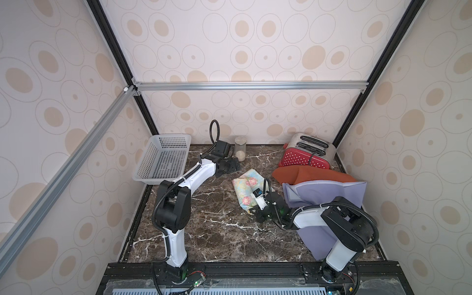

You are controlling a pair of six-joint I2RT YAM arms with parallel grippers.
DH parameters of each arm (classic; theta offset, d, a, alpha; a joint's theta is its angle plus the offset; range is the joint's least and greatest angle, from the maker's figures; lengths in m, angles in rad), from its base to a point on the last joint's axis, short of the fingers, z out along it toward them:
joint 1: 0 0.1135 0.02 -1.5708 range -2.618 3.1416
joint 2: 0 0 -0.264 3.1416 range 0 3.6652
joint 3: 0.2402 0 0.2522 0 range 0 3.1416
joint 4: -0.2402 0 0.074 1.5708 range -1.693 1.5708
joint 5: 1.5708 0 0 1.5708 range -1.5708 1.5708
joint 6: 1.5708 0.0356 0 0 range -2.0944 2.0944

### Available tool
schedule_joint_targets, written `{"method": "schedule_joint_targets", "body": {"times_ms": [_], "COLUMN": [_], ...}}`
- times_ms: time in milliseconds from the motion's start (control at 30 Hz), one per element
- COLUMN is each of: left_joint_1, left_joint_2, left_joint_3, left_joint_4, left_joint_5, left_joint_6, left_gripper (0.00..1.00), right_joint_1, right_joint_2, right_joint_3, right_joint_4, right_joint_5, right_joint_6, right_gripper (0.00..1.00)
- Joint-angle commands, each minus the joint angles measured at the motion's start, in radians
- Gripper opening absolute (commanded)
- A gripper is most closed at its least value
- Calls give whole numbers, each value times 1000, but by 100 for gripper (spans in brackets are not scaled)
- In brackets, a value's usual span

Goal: Roll up the skirts
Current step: Roll the skirt at the center of the board.

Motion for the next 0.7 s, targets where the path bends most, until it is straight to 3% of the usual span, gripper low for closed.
{"method": "schedule_joint_targets", "body": {"times_ms": [0, 267, 433, 667], "left_joint_1": [-13, -54, -56, -56], "left_joint_2": [-14, 120, 221, 318], "left_joint_3": [-125, -46, 34, 108], "left_joint_4": [131, 141, 95, 98], "left_joint_5": [29, 148, 167, 263], "left_joint_6": [-25, 122, 245, 301], "left_gripper": [98, 99, 99, 98], "right_joint_1": [-52, -124, -128, -131], "right_joint_2": [23, 105, 81, 41], "right_joint_3": [-37, -25, 8, 56], "right_joint_4": [165, 264, 155, -24], "right_joint_5": [-171, -383, -432, -469], "right_joint_6": [182, 228, 152, 36], "right_gripper": [0, 0, 0, 0]}}
